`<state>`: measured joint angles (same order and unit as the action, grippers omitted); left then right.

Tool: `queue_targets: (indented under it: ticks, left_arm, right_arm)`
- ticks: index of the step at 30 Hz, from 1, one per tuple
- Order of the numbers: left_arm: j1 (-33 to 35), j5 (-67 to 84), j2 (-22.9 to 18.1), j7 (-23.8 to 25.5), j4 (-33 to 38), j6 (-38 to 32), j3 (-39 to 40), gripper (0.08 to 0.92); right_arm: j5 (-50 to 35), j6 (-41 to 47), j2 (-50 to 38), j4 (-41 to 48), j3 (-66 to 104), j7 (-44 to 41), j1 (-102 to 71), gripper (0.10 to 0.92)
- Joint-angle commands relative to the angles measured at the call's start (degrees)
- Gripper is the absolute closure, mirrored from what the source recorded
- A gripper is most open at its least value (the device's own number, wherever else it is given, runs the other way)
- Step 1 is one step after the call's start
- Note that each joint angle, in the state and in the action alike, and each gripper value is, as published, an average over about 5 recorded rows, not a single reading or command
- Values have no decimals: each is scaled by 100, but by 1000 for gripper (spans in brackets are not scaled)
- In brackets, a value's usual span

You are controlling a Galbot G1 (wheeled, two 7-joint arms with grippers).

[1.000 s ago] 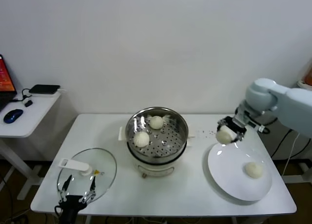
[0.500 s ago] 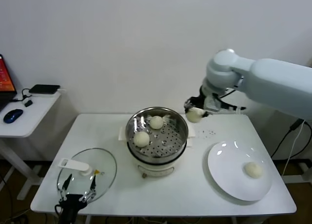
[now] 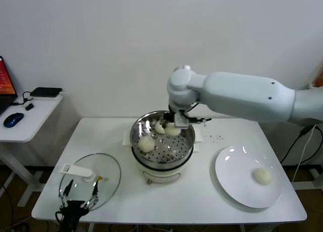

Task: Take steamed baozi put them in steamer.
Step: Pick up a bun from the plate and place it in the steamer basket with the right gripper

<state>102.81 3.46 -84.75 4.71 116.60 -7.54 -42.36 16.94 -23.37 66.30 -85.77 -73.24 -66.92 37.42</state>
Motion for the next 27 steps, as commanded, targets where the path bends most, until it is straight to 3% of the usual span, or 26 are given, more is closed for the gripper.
queue_targets:
  ticks: [1, 27]
  left_arm:
    - [-19, 7, 13, 2, -23, 16, -5, 177]
    - [-75, -5, -8, -4, -121, 34, 15, 177]
  right_arm:
    - [164, 65, 741, 325, 7, -4, -625, 330]
    - [174, 73, 514, 84, -87, -46, -879, 321]
